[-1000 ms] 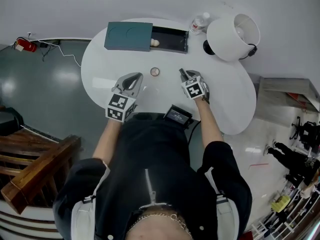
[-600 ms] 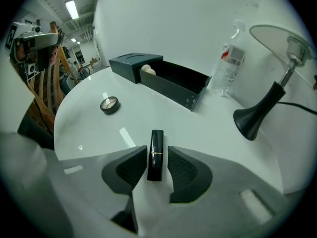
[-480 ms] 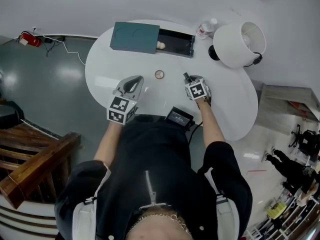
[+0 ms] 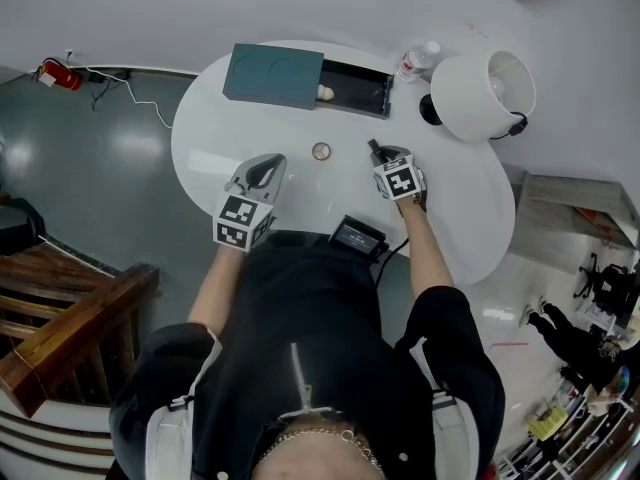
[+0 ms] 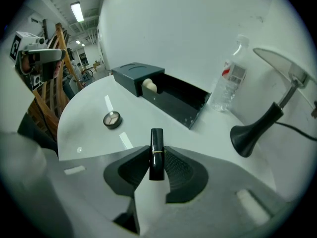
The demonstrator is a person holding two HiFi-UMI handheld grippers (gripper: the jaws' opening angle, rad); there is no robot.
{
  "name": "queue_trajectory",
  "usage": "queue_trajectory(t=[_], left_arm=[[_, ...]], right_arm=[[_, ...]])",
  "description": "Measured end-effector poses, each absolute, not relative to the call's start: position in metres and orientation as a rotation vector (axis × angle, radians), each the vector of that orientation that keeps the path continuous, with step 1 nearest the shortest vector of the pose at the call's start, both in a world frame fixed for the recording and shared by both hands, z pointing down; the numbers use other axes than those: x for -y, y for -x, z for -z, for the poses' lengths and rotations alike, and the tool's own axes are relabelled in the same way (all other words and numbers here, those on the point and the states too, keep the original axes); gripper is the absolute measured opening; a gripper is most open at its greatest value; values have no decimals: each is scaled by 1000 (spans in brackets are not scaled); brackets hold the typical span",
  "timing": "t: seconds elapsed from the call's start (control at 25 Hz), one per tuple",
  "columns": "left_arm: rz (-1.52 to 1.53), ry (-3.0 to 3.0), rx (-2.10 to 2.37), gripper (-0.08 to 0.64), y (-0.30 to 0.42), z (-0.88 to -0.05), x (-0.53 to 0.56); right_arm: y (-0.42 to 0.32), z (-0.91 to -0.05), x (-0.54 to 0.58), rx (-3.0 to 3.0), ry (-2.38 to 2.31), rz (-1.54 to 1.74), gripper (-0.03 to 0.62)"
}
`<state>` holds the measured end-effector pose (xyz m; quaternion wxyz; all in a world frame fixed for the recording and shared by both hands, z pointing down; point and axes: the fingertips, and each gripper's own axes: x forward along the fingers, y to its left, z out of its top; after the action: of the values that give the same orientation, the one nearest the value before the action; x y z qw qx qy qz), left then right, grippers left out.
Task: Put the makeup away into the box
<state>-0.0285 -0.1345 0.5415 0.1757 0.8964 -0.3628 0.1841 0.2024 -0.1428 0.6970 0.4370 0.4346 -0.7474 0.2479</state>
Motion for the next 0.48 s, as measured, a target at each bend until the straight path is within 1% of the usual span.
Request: queue_trajectory(t=[0.48], left_arm=[[-507, -2489, 1108, 15, 52, -543, 134]], right_arm=[[-173, -644, 217, 1960, -1066, -477, 87]])
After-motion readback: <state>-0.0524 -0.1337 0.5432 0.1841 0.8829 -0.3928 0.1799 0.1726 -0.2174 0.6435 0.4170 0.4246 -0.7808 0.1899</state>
